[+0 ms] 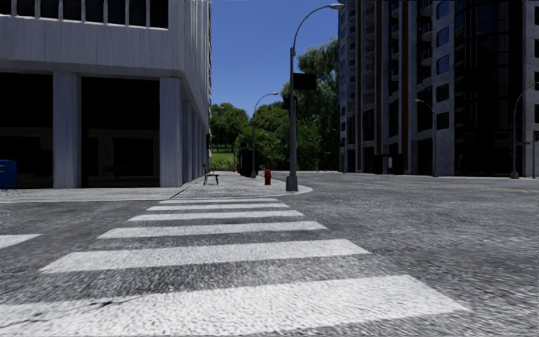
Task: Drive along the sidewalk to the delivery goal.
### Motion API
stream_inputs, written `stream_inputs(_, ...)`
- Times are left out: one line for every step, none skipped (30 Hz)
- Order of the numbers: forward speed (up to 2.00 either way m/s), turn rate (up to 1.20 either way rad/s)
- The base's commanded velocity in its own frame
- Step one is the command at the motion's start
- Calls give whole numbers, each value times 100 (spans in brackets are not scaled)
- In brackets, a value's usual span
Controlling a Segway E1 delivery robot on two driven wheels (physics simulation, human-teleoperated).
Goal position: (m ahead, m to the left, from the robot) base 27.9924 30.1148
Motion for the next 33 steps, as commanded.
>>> stream_inputs(132,57)
stream_inputs(132,57)
stream_inputs(132,44)
stream_inputs(132,35)
stream_inputs(132,32)
stream_inputs(132,32)
stream_inputs(132,21)
stream_inputs(132,0)
stream_inputs(132,0)
stream_inputs(132,0)
stream_inputs(132,0)
stream_inputs(132,0)
stream_inputs(134,0)
stream_inputs(134,0)
stream_inputs(136,0)
stream_inputs(138,0)
stream_inputs(140,0)
stream_inputs(140,0)
stream_inputs(142,0)
stream_inputs(142,0)
stream_inputs(143,0)
stream_inputs(143,0)
stream_inputs(143,0)
stream_inputs(143,0)
stream_inputs(143,0)
stream_inputs(144,0)
stream_inputs(144,0)
stream_inputs(144,0)
stream_inputs(170,0)
stream_inputs(170,0)
stream_inputs(200,0)
stream_inputs(200,0)
stream_inputs(200,0)
